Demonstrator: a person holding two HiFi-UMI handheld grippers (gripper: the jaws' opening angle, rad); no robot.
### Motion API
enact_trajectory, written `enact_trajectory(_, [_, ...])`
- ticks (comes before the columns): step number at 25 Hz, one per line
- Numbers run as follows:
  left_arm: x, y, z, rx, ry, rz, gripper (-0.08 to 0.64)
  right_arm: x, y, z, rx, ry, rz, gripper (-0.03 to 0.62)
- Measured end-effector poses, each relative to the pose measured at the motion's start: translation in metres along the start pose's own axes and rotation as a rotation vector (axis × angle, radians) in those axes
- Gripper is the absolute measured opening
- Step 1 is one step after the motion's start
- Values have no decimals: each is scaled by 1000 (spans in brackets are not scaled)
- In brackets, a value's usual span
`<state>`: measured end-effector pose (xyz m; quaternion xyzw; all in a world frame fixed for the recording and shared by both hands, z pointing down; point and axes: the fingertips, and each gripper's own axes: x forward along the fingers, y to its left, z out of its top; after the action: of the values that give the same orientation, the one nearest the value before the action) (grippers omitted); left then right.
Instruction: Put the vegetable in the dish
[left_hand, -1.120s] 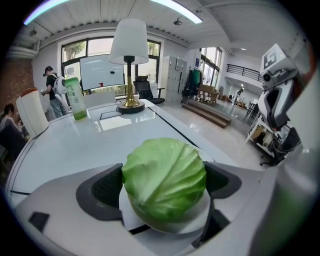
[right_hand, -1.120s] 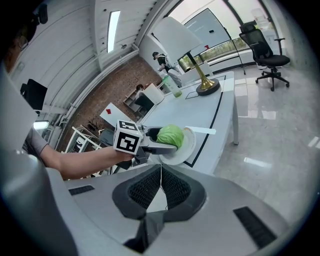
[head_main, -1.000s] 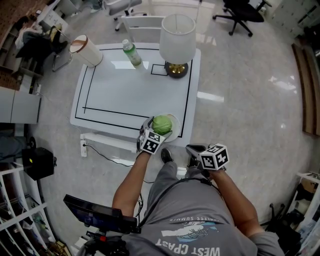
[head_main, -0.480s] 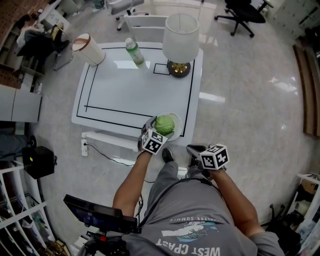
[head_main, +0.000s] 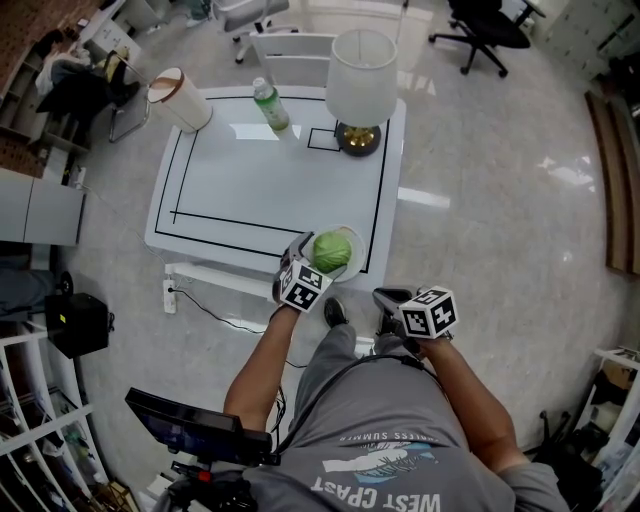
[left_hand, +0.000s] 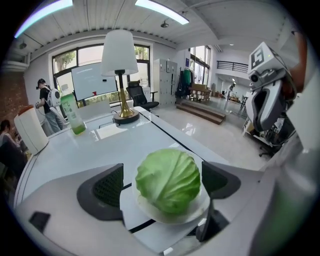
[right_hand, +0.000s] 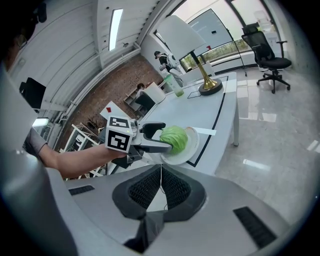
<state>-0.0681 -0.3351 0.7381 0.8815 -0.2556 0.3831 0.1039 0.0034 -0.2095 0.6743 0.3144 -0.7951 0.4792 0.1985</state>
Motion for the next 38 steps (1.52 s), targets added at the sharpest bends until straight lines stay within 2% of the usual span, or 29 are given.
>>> enact_trajectory(9, [-69,-5,40,-17,-141,77,497,-30,7,15,-66,-51,22,8])
enact_trajectory(12, [-88,1,47,-34,-186,116,472,-29,5,22,-88,-62,30,8])
enact_trajectory(13, [-95,0,50,-43,-206,129,434,-31,4,23,-94,-66,32,8])
enact_trajectory(15, [-115,-12,62,-73,-258,147,314,-45,4,18,-107,-72,35,8])
enact_trajectory(19, [-153,-38,82,-164,-392,158,21,-74,3,3,-120,-86,40,8])
enact_trajectory(22, [-176,-47,88,-213,-459,162,8,-93,-3,5,-129,-132,17,6])
enact_trajectory(25, [-198,-54,90,-227,-499,180,8,-113,2,17,-162,-198,19,6])
enact_trajectory(29, [-220,-58,91,-215,-516,211,8,-126,27,20,-328,-210,41,6])
enact_trajectory(31, [-227,-54,92,-219,-528,225,8,-125,35,23,-376,-212,44,6])
enact_trajectory(38, [-238,-49,95,-239,-556,227,8,-129,42,49,-371,-261,54,6])
